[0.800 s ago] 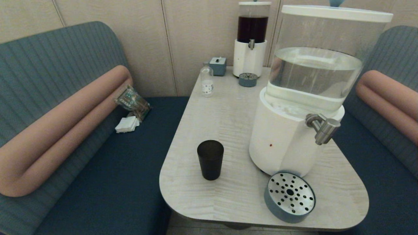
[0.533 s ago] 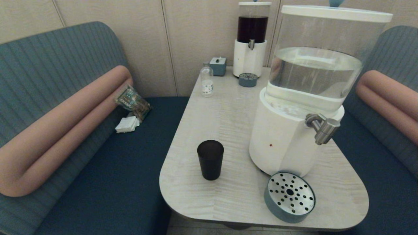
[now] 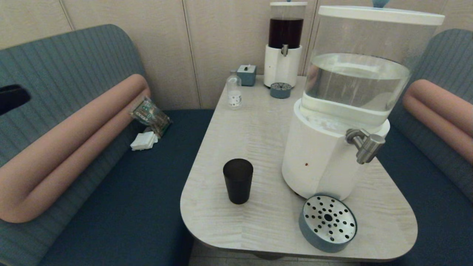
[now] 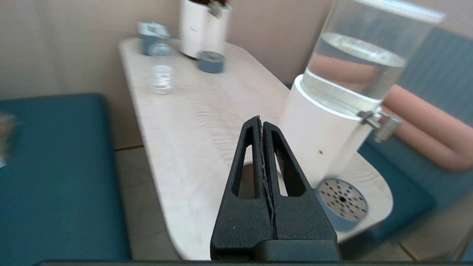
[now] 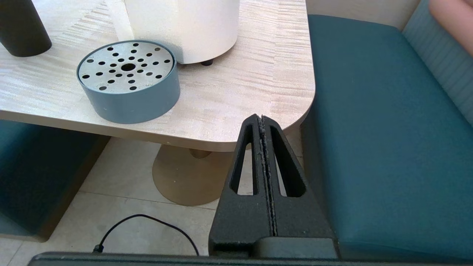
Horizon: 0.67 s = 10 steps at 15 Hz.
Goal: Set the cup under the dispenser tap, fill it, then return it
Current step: Pick up the cup
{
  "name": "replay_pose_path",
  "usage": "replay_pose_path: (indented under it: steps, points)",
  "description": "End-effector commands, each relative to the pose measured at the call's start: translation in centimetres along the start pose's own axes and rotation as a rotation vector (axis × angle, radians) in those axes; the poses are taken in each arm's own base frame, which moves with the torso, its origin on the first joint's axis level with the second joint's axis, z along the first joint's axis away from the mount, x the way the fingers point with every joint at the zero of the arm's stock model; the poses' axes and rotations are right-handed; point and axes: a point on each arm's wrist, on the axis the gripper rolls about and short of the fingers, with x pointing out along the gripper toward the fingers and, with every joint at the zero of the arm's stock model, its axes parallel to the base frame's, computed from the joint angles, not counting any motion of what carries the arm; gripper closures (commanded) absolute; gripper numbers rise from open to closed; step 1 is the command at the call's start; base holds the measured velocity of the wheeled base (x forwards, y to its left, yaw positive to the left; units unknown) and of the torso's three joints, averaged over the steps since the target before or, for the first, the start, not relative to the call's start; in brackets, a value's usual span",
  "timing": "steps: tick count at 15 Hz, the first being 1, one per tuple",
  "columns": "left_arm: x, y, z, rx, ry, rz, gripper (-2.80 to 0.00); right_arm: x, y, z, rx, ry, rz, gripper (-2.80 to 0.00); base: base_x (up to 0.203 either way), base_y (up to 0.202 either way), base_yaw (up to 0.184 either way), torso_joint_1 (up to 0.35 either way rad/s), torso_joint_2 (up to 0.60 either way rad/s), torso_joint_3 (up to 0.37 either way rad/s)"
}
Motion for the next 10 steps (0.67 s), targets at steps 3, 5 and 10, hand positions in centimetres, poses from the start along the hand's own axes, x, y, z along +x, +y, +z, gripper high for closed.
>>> replay_pose_path:
  steps: [3,5,10]
  points:
    - [11.9,8.0,-5.7,0.018,0.071,-0.08,0.0,0.0,0.0,0.0,-0.001,-0.001,0.001,0.0,0.0,0.0,0.0,0.0,0.0,0.0]
    - [14.4,10.2,-8.9,0.07,0.036,-0.132,0.0,0.0,0.0,0.0,-0.001,0.001,0.001,0.0,0.0,0.0,0.0,0.0,0.0,0.0]
    - [16.3,12.1,-13.1,0.166,0.014,-0.247,-2.8,0.0,0.0,0.0,-0.001,0.0,0.001,0.0,0.0,0.0,0.0,0.0,0.0,0.0]
